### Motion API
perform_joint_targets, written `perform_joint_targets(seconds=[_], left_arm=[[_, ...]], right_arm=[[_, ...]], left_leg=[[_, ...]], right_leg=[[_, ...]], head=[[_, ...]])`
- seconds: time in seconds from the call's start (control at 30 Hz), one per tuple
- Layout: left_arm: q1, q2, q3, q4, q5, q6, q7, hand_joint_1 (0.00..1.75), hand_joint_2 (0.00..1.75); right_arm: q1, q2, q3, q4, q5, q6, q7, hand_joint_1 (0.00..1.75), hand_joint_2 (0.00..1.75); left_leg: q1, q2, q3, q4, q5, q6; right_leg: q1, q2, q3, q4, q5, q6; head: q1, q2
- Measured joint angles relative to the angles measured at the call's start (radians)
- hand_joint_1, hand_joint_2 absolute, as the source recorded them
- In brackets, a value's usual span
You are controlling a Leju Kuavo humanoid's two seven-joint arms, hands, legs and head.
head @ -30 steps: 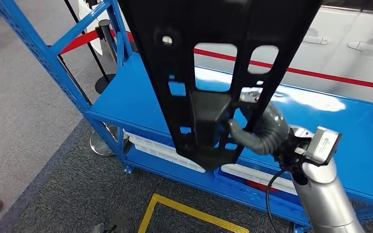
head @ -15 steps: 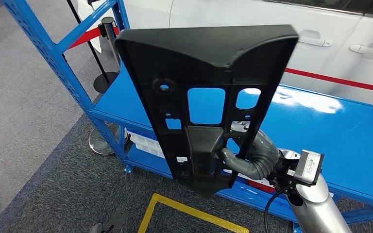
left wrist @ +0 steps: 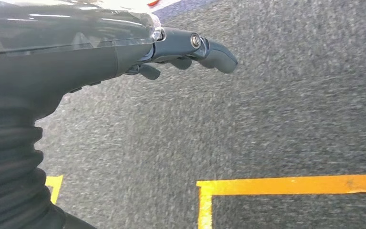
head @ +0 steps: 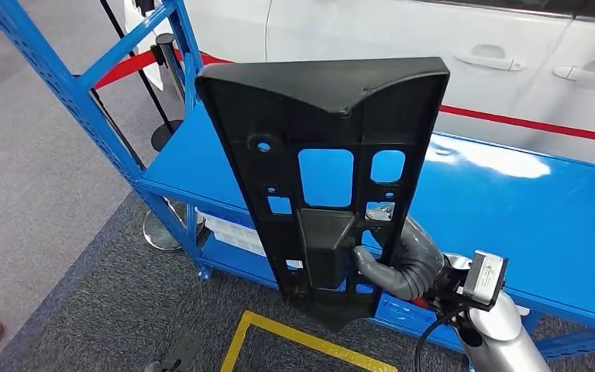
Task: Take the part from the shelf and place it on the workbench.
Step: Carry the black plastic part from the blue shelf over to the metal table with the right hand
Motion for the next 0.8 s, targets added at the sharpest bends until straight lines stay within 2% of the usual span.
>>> perform_joint_targets(seconds=[0.03, 0.07, 0.1, 0.13, 0.17, 0.23, 0.27, 0.37, 0.4, 0.43, 0.47, 0.5, 0.53, 0.57, 0.6, 0.63, 0.67, 0.7, 0.73, 0.77, 0.8], left_arm=[[0.0, 0.0, 0.0, 0.0, -0.002, -0.001, 0.007, 0.0, 1.75], [0.0, 0.0, 0.0, 0.0, -0.005, -0.002, 0.012, 0.0, 1.75], [0.0, 0.0, 0.001, 0.0, -0.008, -0.004, 0.016, 0.0, 1.75], [0.0, 0.001, 0.001, 0.0, -0.01, -0.005, 0.018, 0.0, 1.75], [-0.002, 0.001, 0.001, 0.0, -0.011, -0.007, 0.021, 0.0, 1.75], [-0.005, 0.002, 0.001, 0.0, -0.01, -0.009, 0.025, 0.0, 1.75], [-0.005, 0.002, 0.001, 0.0, -0.01, -0.009, 0.026, 0.0, 1.75], [-0.002, 0.002, 0.001, 0.0, -0.008, -0.009, 0.026, 0.0, 1.75], [-0.001, 0.001, 0.001, 0.0, -0.008, -0.009, 0.026, 0.0, 1.75], [-0.001, 0.0, 0.002, 0.0, -0.008, -0.008, 0.026, 0.0, 1.75], [-0.001, -0.001, 0.002, 0.0, -0.008, -0.008, 0.026, 0.0, 1.75], [-0.001, 0.0, 0.003, 0.0, -0.009, -0.008, 0.026, 0.0, 1.75], [-0.001, 0.0, 0.003, 0.0, -0.01, -0.008, 0.026, 0.0, 1.75], [0.0, -0.001, 0.004, 0.0, -0.01, -0.008, 0.026, 0.0, 1.75], [0.0, -0.001, 0.004, 0.0, -0.011, -0.008, 0.026, 0.0, 1.75], [0.0, -0.002, 0.004, 0.0, -0.011, -0.008, 0.026, 0.0, 1.75], [0.0, -0.003, 0.004, 0.0, -0.013, -0.008, 0.025, 0.0, 1.75], [0.0, -0.004, 0.004, 0.0, -0.015, -0.008, 0.024, 0.0, 1.75], [0.0, -0.004, 0.004, 0.0, -0.017, -0.008, 0.022, 0.0, 1.75], [0.0, -0.004, 0.004, 0.0, -0.019, -0.008, 0.021, 0.0, 1.75], [-0.001, -0.004, 0.004, 0.0, -0.019, -0.007, 0.019, 0.0, 1.75]], right_arm=[[0.004, 0.0, -0.004, 0.0, -0.004, -0.007, 0.004, 1.75, 1.75], [0.009, 0.0, -0.009, 0.0, -0.008, -0.013, 0.01, 1.75, 1.75], [0.013, 0.0, -0.014, -0.001, -0.011, -0.018, 0.016, 1.75, 1.75], [0.017, 0.0, -0.018, -0.003, -0.014, -0.023, 0.022, 1.75, 1.75], [0.02, 0.0, -0.022, -0.006, -0.017, -0.026, 0.026, 1.75, 1.75], [0.021, 0.001, -0.029, -0.011, -0.02, -0.03, 0.032, 1.75, 1.75], [0.022, 0.002, -0.031, -0.013, -0.021, -0.032, 0.034, 1.75, 1.75], [0.023, 0.007, -0.035, -0.013, -0.022, -0.037, 0.04, 1.75, 1.75], [0.024, 0.008, -0.039, -0.013, -0.021, -0.039, 0.041, 1.75, 1.75], [0.024, 0.008, -0.044, -0.013, -0.02, -0.042, 0.041, 1.75, 1.75], [0.026, 0.008, -0.05, -0.013, -0.018, -0.044, 0.041, 1.75, 1.75], [0.029, 0.008, -0.054, -0.013, -0.015, -0.046, 0.041, 1.75, 1.75], [0.032, 0.008, -0.057, -0.013, -0.012, -0.048, 0.041, 1.75, 1.75], [0.037, 0.008, -0.059, -0.013, -0.01, -0.048, 0.041, 1.75, 1.75], [0.041, 0.008, -0.061, -0.013, -0.009, -0.049, 0.041, 1.75, 1.75], [0.043, 0.009, -0.063, -0.013, -0.008, -0.049, 0.041, 1.75, 1.75], [0.044, 0.01, -0.065, -0.014, -0.008, -0.048, 0.041, 1.75, 1.75], [0.044, 0.011, -0.067, -0.015, -0.008, -0.048, 0.041, 1.75, 1.75], [0.045, 0.013, -0.07, -0.016, -0.008, -0.048, 0.041, 1.75, 1.75], [0.047, 0.015, -0.073, -0.019, -0.008, -0.048, 0.041, 1.75, 1.75], [0.049, 0.016, -0.076, -0.02, -0.007, -0.048, 0.041, 1.75, 1.75]], left_leg=[[0.001, 0.0, -0.022, 0.057, -0.025, -0.002], [0.002, 0.0, -0.031, 0.087, -0.032, -0.003], [0.002, 0.0, -0.022, 0.079, -0.02, -0.001], [0.002, 0.0, 0.006, 0.032, 0.009, 0.002], [0.001, 0.0, 0.045, -0.038, 0.042, 0.007], [-0.003, -0.001, 0.107, -0.156, 0.084, 0.016], [-0.006, -0.002, 0.118, -0.182, 0.089, 0.019], [-0.006, -0.001, 0.113, -0.196, 0.102, 0.032], [-0.004, 0.001, 0.11, -0.202, 0.111, 0.04], [-0.002, 0.002, 0.105, -0.207, 0.121, 0.049], [-0.001, 0.004, 0.097, -0.21, 0.129, 0.055], [-0.002, 0.003, 0.087, -0.209, 0.135, 0.058], [-0.003, 0.003, 0.076, -0.206, 0.141, 0.059], [-0.003, 0.003, 0.064, -0.202, 0.147, 0.058], [-0.003, 0.003, 0.052, -0.198, 0.152, 0.057], [-0.003, 0.003, 0.041, -0.192, 0.156, 0.055], [-0.002, 0.003, 0.029, -0.186, 0.16, 0.052], [-0.002, 0.001, 0.018, -0.179, 0.163, 0.047], [-0.003, -0.002, 0.009, -0.174, 0.166, 0.042], [-0.005, -0.006, 0.004, -0.17, 0.171, 0.035], [-0.006, -0.01, 0.001, -0.169, 0.177, 0.029]], right_leg=[[0.001, -0.001, -0.001, 0.001, 0.0, -0.001], [0.001, -0.001, -0.002, 0.001, 0.001, -0.001], [0.002, -0.001, -0.002, 0.002, 0.001, -0.001], [0.002, -0.001, -0.002, 0.003, 0.001, -0.001], [0.002, -0.001, -0.002, 0.003, 0.001, -0.001], [0.005, 0.0, -0.004, 0.004, 0.005, 0.005], [0.006, 0.001, -0.007, 0.005, 0.008, 0.01], [0.006, 0.002, -0.013, 0.003, 0.014, 0.03], [0.006, 0.002, -0.018, 0.014, -0.003, 0.035], [0.006, 0.002, -0.027, 0.042, -0.033, 0.039], [0.005, 0.001, -0.043, 0.089, -0.077, 0.041], [0.006, 0.001, -0.061, 0.151, -0.122, 0.042], [0.005, 0.001, -0.076, 0.21, -0.153, 0.044], [0.005, 0.001, -0.082, 0.252, -0.166, 0.046], [0.004, 0.001, -0.074, 0.264, -0.157, 0.048], [0.003, 0.001, -0.049, 0.24, -0.13, 0.048], [0.001, 0.001, -0.009, 0.187, -0.101, 0.048], [0.001, 0.005, 0.037, 0.121, -0.086, 0.048], [0.001, 0.012, 0.074, 0.062, -0.081, 0.045], [0.003, 0.017, 0.097, 0.02, -0.086, 0.041], [0.005, 0.021, 0.106, 0.001, -0.094, 0.036]], head=[[0.0, 0.0], [0.0, 0.0], [0.0, 0.0], [0.0, 0.0], [0.0, 0.0], [0.0, 0.0], [0.0, 0.0], [0.0, 0.0], [0.0, 0.0], [0.0, 0.0], [0.0, 0.0], [0.0, 0.0], [0.0, 0.0], [0.0, 0.0], [0.0, 0.0], [0.0, 0.0], [0.0, 0.0], [0.0, 0.0], [0.0, 0.0], [0.0, 0.0], [0.0, 0.0]])
